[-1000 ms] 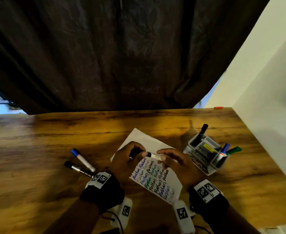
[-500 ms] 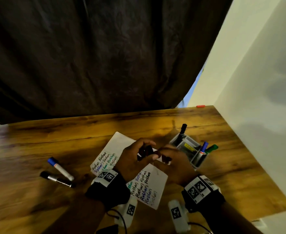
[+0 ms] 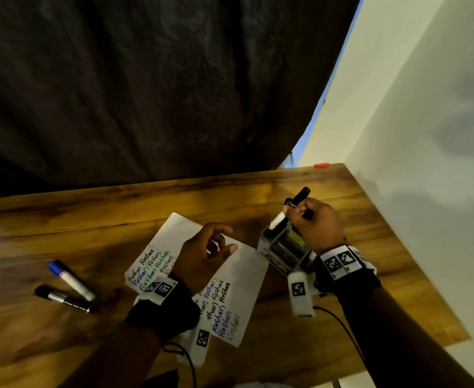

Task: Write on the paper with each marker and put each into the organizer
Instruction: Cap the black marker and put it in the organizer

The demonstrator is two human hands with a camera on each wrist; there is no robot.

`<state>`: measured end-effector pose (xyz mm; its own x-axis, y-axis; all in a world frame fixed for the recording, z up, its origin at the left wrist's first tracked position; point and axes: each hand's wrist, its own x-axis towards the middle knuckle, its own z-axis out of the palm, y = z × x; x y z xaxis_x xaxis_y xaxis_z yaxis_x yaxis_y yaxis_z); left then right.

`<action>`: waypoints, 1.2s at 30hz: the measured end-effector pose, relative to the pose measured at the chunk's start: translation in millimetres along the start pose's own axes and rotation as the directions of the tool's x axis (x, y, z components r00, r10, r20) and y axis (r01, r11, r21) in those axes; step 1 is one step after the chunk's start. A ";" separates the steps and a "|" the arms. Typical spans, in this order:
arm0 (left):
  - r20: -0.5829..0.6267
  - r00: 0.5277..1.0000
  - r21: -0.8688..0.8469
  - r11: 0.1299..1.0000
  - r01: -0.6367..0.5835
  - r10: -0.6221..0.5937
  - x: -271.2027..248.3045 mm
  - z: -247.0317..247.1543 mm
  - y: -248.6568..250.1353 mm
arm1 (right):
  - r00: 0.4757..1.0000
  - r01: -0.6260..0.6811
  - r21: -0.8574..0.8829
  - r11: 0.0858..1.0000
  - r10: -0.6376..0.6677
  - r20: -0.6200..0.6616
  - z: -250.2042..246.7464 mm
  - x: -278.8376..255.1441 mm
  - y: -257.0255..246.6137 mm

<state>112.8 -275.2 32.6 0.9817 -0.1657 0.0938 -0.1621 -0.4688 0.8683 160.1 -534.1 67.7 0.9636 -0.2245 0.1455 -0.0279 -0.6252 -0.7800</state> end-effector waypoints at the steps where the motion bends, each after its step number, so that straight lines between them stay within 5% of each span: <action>1: -0.003 1.000 0.005 1.000 0.010 -0.010 0.5 1.3 -1.1 | 1.000 -0.018 -0.024 1.000 0.019 0.016 3.1 1.1 3.0; 16: 0.005 0.998 0.079 0.995 0.061 -0.062 4.0 6.2 -7.8 | 0.967 0.035 -0.375 0.926 0.064 0.248 5.3 9.4 1.8; 26: 0.015 0.998 0.094 0.994 0.054 -0.055 -3.0 -0.4 -8.7 | 0.994 -0.074 -0.347 0.935 0.097 0.049 -7.7 11.6 -8.7; 32: 0.030 0.997 0.076 0.995 0.065 -0.067 -12.4 -18.2 -13.9 | 0.999 -0.007 -0.296 0.955 -0.008 -0.049 -11.1 -4.6 -30.3; 36: 0.027 0.994 0.071 0.992 0.100 -0.103 -26.1 -43.2 -25.3 | 0.997 0.068 -0.232 0.970 -0.071 -0.004 9.8 -28.9 -53.0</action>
<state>95.5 -221.5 29.2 0.9901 -0.1400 -0.0089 -0.0693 -0.5431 0.8368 136.3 -487.2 98.8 0.9620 -0.1824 0.2032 -0.0229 -0.7954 -0.6056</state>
